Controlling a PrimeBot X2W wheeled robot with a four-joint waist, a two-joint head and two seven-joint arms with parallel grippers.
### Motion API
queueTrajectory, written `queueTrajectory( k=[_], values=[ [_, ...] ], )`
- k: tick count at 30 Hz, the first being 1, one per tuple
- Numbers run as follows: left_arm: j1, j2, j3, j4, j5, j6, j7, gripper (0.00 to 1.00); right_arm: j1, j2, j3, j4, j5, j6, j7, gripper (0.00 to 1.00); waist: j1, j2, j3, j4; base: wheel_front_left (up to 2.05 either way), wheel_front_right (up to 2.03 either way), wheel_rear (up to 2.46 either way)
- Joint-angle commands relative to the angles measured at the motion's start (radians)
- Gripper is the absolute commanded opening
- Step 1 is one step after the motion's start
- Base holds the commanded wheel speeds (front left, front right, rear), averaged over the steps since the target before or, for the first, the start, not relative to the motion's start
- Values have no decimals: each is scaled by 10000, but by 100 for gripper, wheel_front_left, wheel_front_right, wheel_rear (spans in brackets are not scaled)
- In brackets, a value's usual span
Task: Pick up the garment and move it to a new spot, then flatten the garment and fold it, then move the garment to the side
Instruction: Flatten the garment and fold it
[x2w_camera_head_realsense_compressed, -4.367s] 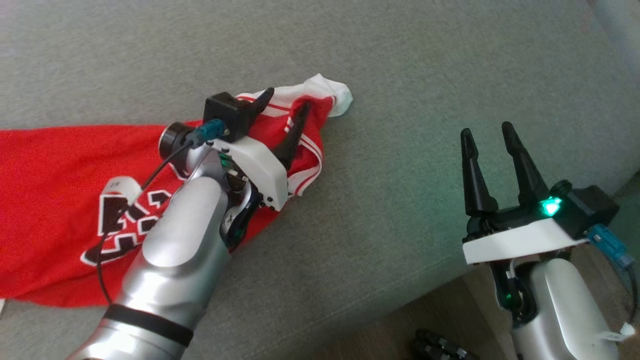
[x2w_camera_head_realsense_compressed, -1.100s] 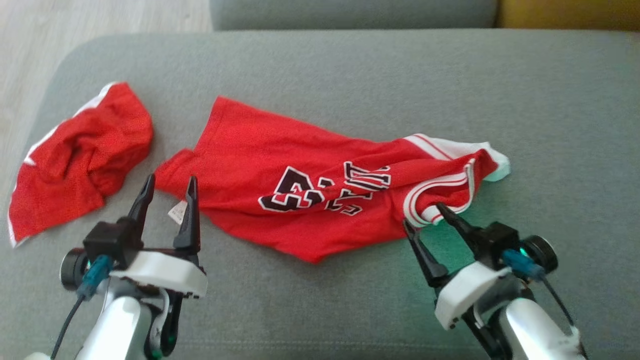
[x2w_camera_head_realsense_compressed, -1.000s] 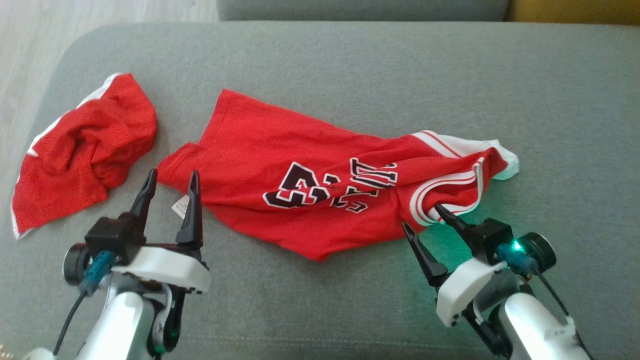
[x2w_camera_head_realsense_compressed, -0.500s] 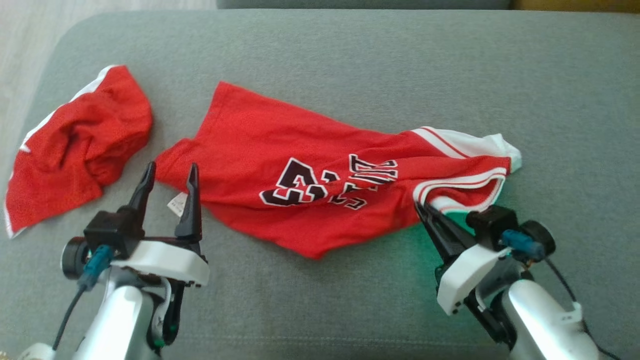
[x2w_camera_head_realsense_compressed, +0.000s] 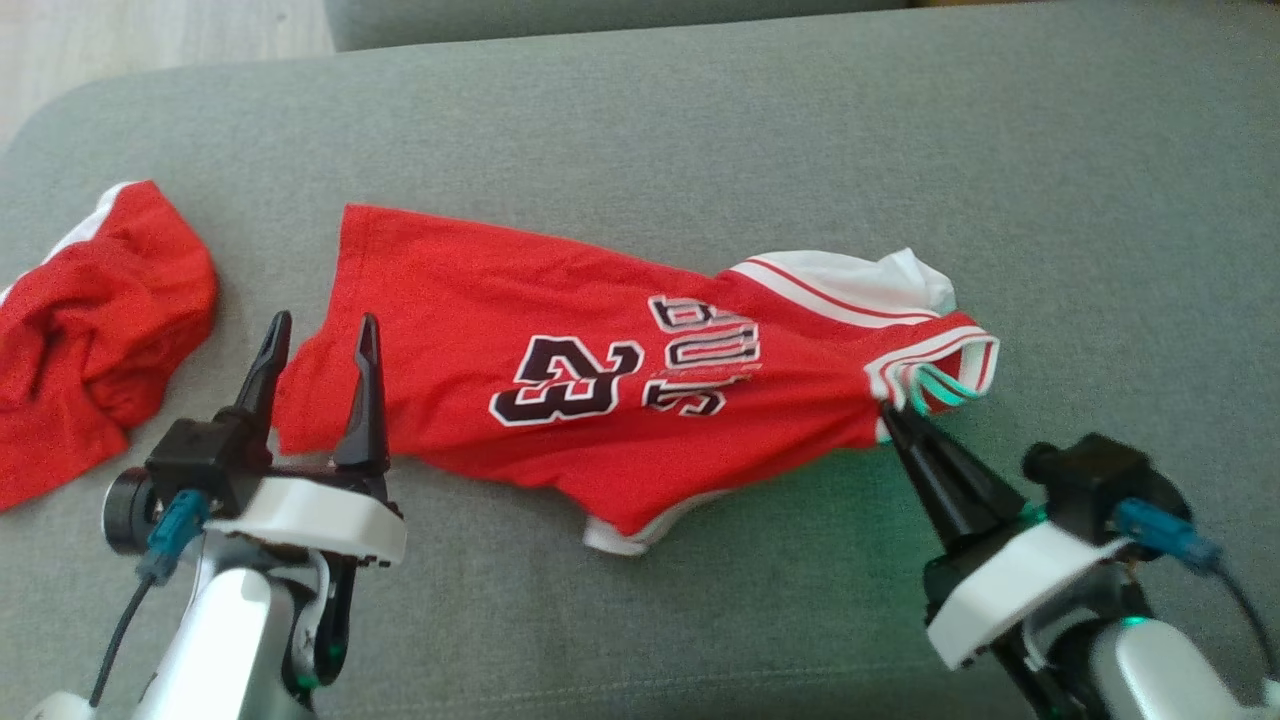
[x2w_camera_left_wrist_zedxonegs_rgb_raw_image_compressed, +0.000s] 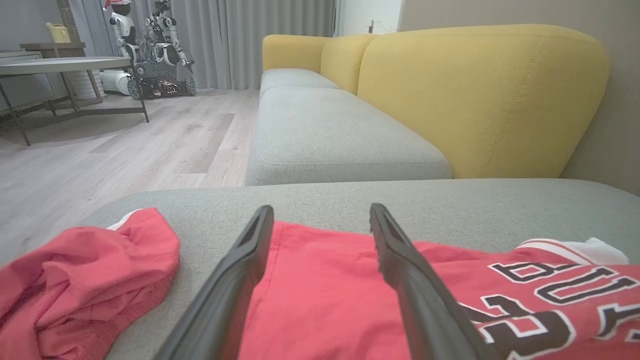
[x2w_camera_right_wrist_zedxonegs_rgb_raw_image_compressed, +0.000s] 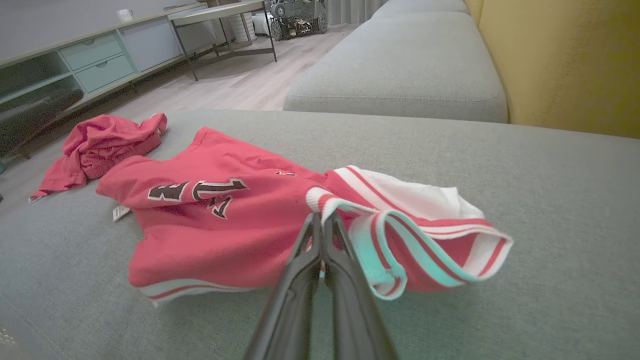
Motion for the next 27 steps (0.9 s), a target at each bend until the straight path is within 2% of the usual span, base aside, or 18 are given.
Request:
queueTrajectory(
  k=[1,7,11,16,21,23,27],
  values=[
    [-272,187,485,-391,83,-12,-121,100,-18,-14,-11,-637,10,-7,96,0,0,0,54,-69,0,0,0],
    [-392,152,470,-514,163,-37,-121,100,128,149,-597,-1947,-87,-7,631,0,0,0,288,-86,0,0,0],
    [-655,46,344,-549,251,-109,-122,100,-489,117,-969,-1935,-45,-7,606,0,0,0,548,161,0,0,0],
    [-1193,-172,189,-561,358,-261,-122,100,-1665,-172,-1558,-1167,59,-7,390,0,0,0,1032,666,0,0,0],
    [-1687,-466,100,-588,496,-416,-122,100,-3087,-652,-1898,152,372,-7,129,0,0,0,1636,1230,0,0,0],
    [-1769,-523,94,-592,531,-443,-122,100,-3404,-798,-1882,465,426,-7,61,0,0,0,1744,1326,0,0,0],
    [-2020,-742,106,-583,648,-579,-122,100,-4635,-1317,-1620,1955,806,-7,-175,0,0,0,2182,1663,0,0,0]
  ],
)
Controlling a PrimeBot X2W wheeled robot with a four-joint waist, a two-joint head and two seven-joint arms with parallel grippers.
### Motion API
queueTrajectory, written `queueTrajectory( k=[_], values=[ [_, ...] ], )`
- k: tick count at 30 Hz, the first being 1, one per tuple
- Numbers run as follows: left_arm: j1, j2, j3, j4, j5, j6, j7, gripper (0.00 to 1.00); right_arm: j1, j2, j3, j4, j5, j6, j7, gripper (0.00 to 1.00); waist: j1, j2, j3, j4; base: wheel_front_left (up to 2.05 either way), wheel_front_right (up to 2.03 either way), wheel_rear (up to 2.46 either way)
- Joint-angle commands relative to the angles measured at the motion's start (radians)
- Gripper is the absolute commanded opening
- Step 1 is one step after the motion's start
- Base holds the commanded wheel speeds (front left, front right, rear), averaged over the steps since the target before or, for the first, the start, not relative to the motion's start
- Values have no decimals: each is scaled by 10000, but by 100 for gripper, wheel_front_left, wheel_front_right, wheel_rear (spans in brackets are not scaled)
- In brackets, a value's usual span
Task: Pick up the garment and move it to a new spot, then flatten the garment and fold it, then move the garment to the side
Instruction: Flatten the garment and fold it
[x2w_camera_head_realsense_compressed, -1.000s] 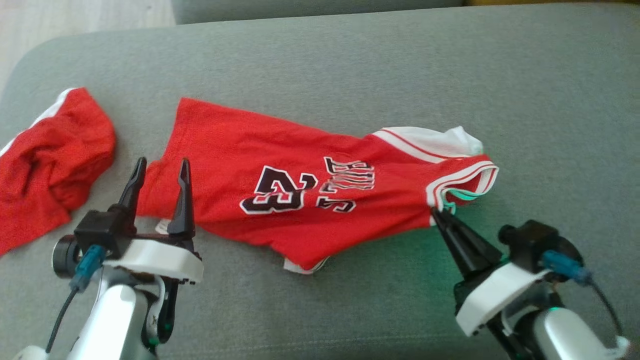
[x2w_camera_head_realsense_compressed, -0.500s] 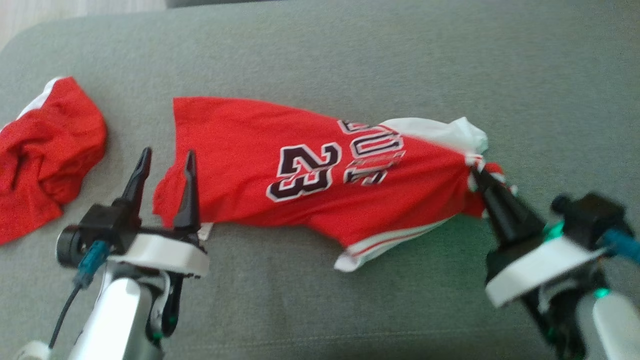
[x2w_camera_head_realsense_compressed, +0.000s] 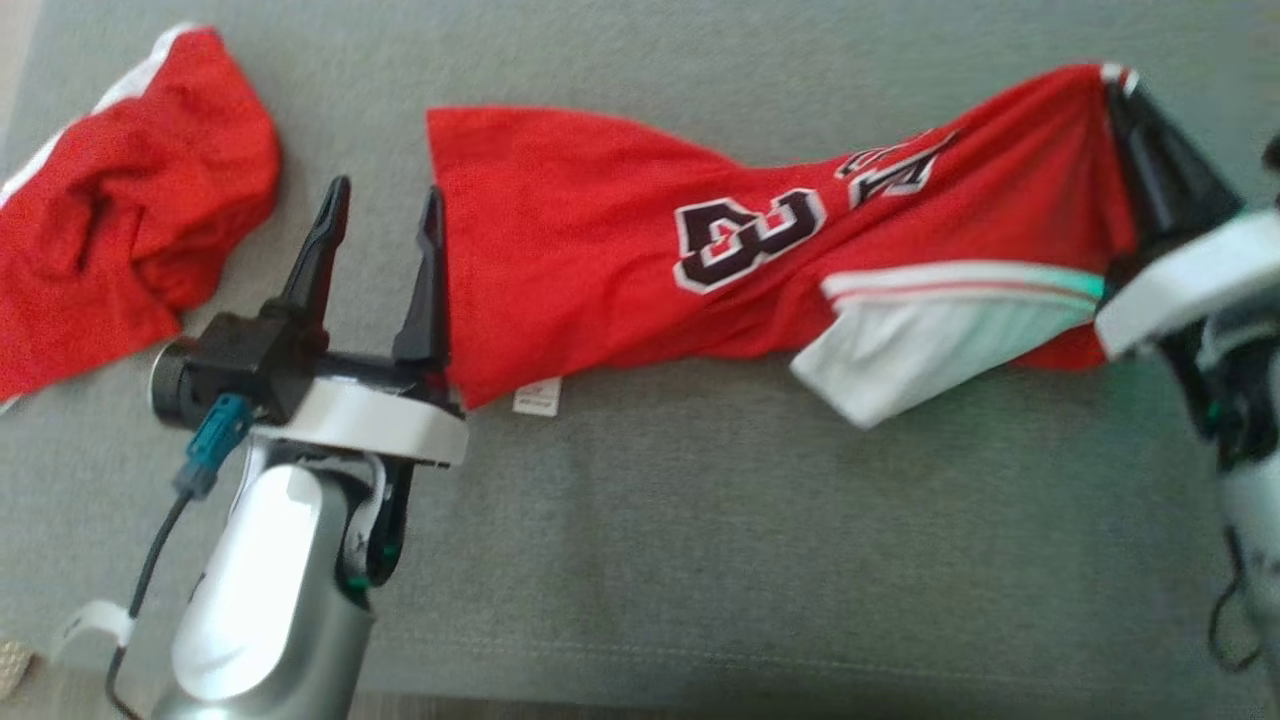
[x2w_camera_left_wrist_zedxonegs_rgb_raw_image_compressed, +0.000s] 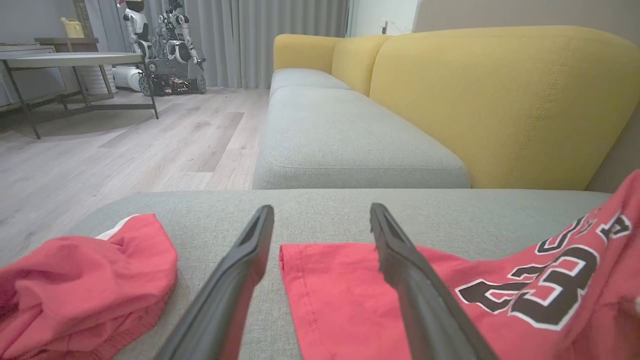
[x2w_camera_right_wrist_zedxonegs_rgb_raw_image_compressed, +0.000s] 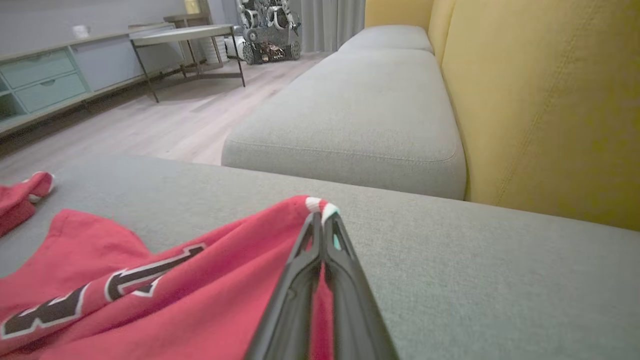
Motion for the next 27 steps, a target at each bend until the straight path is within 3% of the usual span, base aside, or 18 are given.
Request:
queueTrajectory(
  k=[1,11,12,13,20,27],
  values=[
    [-460,85,299,-351,118,-76,-120,100,-522,-317,285,141,139,-7,-201,0,-2,0,406,382,0,0,0],
    [-745,-259,418,-150,442,-401,-120,100,-2655,-823,2056,3972,1104,-7,-1736,0,-2,0,661,630,0,0,0],
    [-735,-275,440,-121,473,-424,-120,100,-2738,-789,2201,4227,1197,-7,-1926,31,-2,0,616,605,0,0,0],
    [-707,-287,472,-96,500,-441,-120,100,-2798,-747,2319,4445,1269,-7,-2105,100,-2,0,562,564,0,0,0],
    [-262,-247,804,94,635,-509,-120,100,-2513,-347,2536,4843,1516,-7,-3403,100,-2,0,-81,69,0,0,0],
    [330,-118,1091,204,703,-518,-120,100,-1305,-24,1761,3870,711,-7,-3897,100,-2,0,-833,-436,0,0,0]
  ],
)
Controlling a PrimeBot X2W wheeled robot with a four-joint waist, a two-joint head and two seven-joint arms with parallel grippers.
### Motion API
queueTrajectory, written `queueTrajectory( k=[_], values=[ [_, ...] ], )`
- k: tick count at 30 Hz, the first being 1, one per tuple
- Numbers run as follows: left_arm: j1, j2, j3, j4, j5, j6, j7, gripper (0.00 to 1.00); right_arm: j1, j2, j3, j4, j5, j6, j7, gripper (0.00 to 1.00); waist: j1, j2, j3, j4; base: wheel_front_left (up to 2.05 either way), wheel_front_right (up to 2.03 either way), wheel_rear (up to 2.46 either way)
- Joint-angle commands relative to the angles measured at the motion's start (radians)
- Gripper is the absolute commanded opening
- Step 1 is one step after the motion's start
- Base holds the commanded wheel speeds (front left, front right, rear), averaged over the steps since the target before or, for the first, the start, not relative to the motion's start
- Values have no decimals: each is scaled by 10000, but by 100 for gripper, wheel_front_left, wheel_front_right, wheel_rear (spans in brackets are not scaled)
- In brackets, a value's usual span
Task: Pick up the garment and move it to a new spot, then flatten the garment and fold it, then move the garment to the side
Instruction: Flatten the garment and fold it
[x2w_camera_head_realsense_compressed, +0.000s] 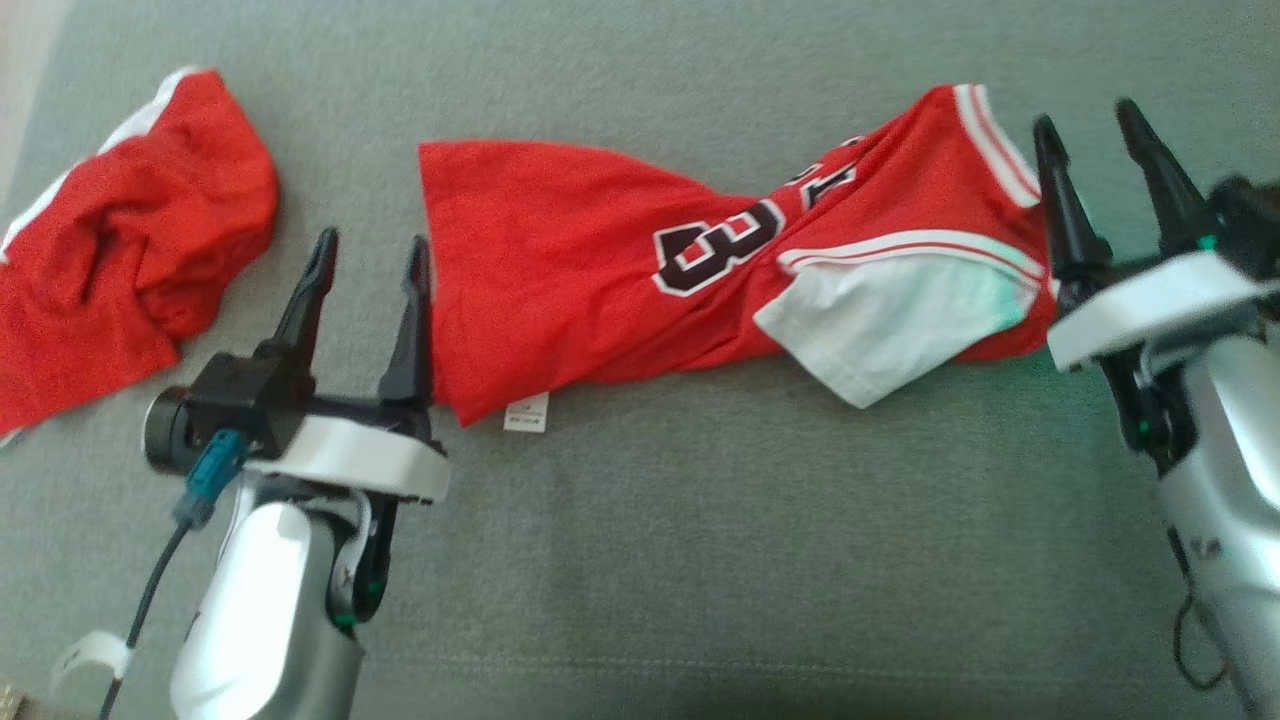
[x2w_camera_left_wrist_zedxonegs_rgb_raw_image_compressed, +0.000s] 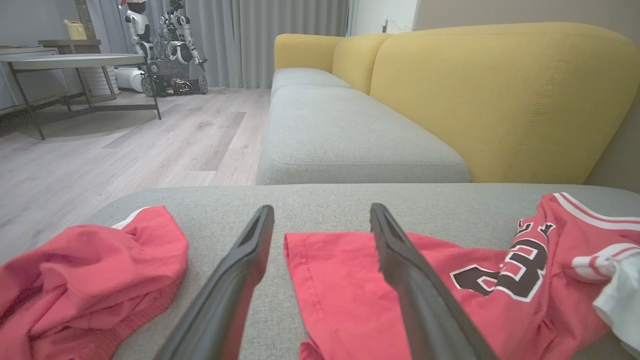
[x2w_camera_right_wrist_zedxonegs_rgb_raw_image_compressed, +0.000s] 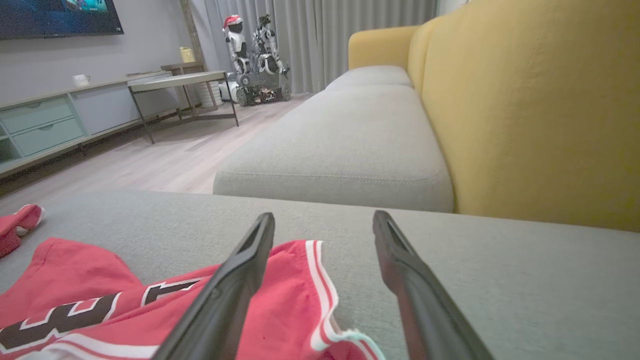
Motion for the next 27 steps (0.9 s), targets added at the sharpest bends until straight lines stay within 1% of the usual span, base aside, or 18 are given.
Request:
queueTrajectory(
  k=[1,4,9,10,11,12,13,16,22,27],
  values=[
    [-95,270,419,-268,108,-2,-53,100,363,112,-244,-614,-324,-7,-128,100,0,0,-359,-285,0,0,0],
    [140,353,514,-252,125,8,-53,100,1115,430,-906,-1396,-939,-7,-16,100,0,0,-627,-440,0,0,0],
    [619,479,614,-209,139,32,-53,100,2564,1092,-1772,-2929,-1840,-7,523,100,0,0,-1086,-643,0,0,0],
    [728,505,628,-190,138,39,-53,100,2864,1235,-1895,-3233,-1988,-7,668,100,0,0,-1170,-684,0,0,0],
    [728,505,628,-190,138,39,-53,100,2864,1235,-1895,-3233,-1988,-7,668,100,0,0,-1170,-684,0,0,0],
    [946,548,647,-156,131,58,-53,100,3427,1501,-2090,-3822,-2272,-7,935,100,0,0,-1337,-764,0,0,0],
    [946,548,647,-156,131,58,-53,100,3427,1501,-2090,-3822,-2272,-7,935,100,0,0,-1337,-764,0,0,0],
    [1354,572,640,-128,95,118,-53,100,4379,1934,-2340,-4717,-2597,-7,1429,100,0,0,-1613,-874,0,0,0],
    [1683,607,646,-138,15,187,-20,100,5137,2246,-2487,-5368,-2685,-7,1792,100,0,0,-1844,-913,0,0,0],
    [1817,655,631,-212,-27,245,64,100,5377,2382,-2550,-5694,-2725,-7,1986,100,0,0,-1892,-890,0,0,0]
  ],
)
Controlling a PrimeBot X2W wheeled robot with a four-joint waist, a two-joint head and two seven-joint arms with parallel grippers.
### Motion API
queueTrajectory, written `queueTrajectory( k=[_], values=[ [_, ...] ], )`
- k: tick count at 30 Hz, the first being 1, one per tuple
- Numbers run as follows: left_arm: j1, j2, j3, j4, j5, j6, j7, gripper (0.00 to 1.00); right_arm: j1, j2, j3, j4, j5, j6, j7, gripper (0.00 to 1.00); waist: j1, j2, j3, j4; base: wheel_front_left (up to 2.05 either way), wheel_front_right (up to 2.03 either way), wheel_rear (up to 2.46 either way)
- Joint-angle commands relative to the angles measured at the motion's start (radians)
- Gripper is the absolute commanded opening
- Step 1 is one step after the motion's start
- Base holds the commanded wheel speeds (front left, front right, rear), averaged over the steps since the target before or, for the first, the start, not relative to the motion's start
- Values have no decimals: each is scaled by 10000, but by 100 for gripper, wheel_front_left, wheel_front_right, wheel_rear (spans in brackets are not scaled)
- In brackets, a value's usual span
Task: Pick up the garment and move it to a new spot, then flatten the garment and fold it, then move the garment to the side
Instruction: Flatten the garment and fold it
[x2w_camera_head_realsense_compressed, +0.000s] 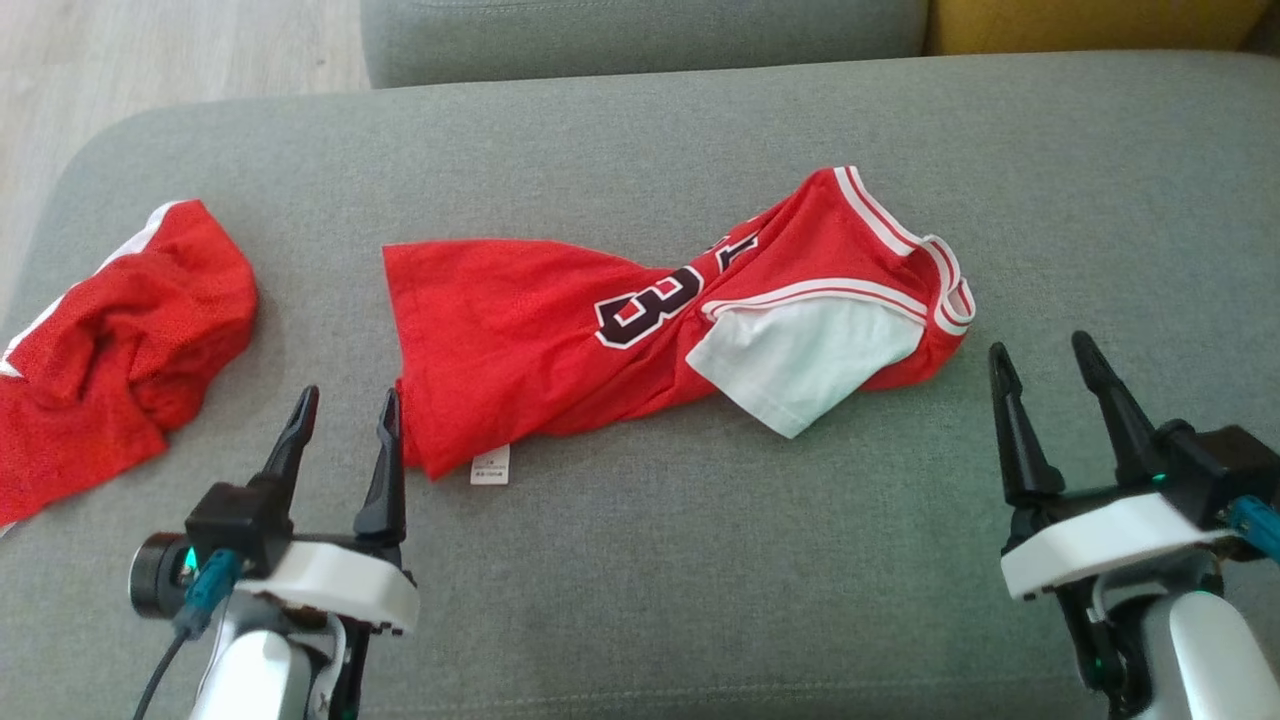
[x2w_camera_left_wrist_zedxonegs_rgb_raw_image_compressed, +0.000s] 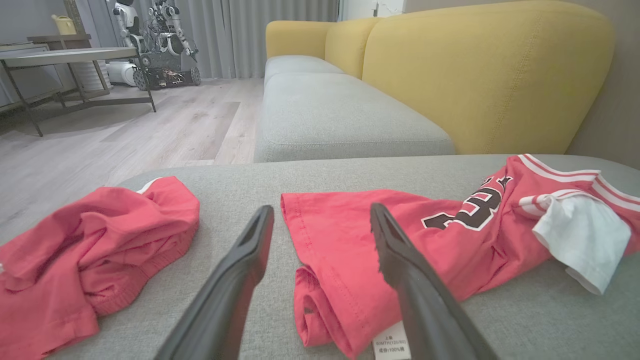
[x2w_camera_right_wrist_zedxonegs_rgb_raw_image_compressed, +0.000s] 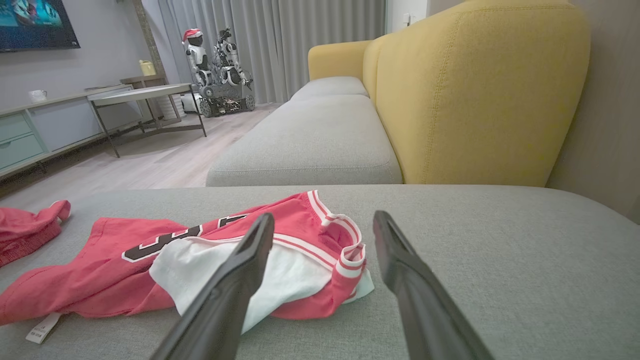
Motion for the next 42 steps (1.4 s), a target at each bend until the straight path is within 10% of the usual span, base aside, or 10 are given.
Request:
queueTrajectory(
  k=[1,30,32,42],
  values=[
    [-261,233,317,-390,-69,66,-21,100,-184,-26,149,-429,-79,-7,23,100,1,-1,-2,11,0,0,0],
    [-1330,127,-372,2182,-1043,-952,1542,100,-550,8,507,-416,218,-7,65,100,1,-1,777,-376,0,0,0],
    [-1408,117,-437,2250,-1143,-1098,1412,0,-556,6,481,-390,222,-7,36,100,1,-1,801,-405,0,0,0],
    [-1418,468,-857,68,-1249,-1414,1325,0,-416,50,213,-341,249,-7,-7,100,1,-1,717,-142,0,0,0]
  ],
)
